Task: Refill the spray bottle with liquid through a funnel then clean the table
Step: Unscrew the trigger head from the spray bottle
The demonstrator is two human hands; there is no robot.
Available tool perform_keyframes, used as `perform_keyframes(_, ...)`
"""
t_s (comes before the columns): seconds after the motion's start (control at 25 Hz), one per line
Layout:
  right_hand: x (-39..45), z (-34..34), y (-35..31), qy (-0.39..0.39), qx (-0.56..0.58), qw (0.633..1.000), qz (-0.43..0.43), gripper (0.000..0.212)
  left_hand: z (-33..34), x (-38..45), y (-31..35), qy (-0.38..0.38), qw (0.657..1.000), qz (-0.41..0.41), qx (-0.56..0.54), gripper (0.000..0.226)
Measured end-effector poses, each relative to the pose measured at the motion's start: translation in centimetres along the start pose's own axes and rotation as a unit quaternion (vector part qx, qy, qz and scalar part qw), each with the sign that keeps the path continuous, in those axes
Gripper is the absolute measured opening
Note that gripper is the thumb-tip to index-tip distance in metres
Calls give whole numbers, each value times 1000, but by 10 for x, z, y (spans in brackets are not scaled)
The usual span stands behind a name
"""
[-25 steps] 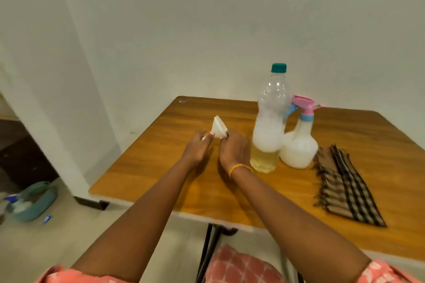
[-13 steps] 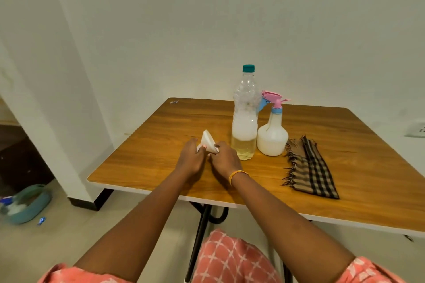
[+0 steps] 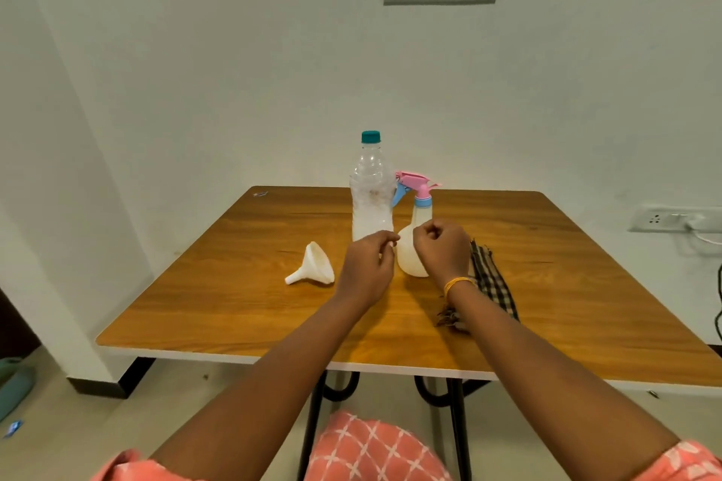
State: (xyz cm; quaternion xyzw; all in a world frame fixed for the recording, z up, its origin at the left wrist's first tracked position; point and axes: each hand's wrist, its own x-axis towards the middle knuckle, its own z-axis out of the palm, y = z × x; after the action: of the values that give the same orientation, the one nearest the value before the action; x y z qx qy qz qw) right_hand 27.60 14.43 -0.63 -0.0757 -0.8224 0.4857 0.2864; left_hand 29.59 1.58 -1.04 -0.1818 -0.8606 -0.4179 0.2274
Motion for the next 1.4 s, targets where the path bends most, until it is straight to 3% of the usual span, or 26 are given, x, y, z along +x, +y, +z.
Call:
perform_keyframes(0.12,29,-10,2,2,24,999,41,24,23,7,17,-51,998,-31,6,41)
perform_keyframes(0.2,51,-10,3,-53,6,997,56,44,44,13,23,-83,995,-51,12,52)
perform_keyframes(0.28,60,-5,1,-105,-10,993,53,52,55,13,21,-93,993,-68,7,58)
perform_keyframes(0.44,71,4,-1,-83,8,996,14,34,65,23,5,-105,992,-72,-7,61)
perform_keyframes(0.68,59,2,8,-34,34,999,10,42,61,25,-9,-128,989,-66,23,65)
perform_keyframes(1.08,32,-16,6,-60,40,997,-24,43,27,24,-42,-197,976,-54,69,95)
perform_keyframes(1.24,21,-11,-7,-80,33,996,-30,34,20,22,-38,-220,974,-51,-6,95)
perform_keyframes(1.4,12,-4,-18,-76,8,997,-31,33,29,18,-26,-165,969,-99,-153,68)
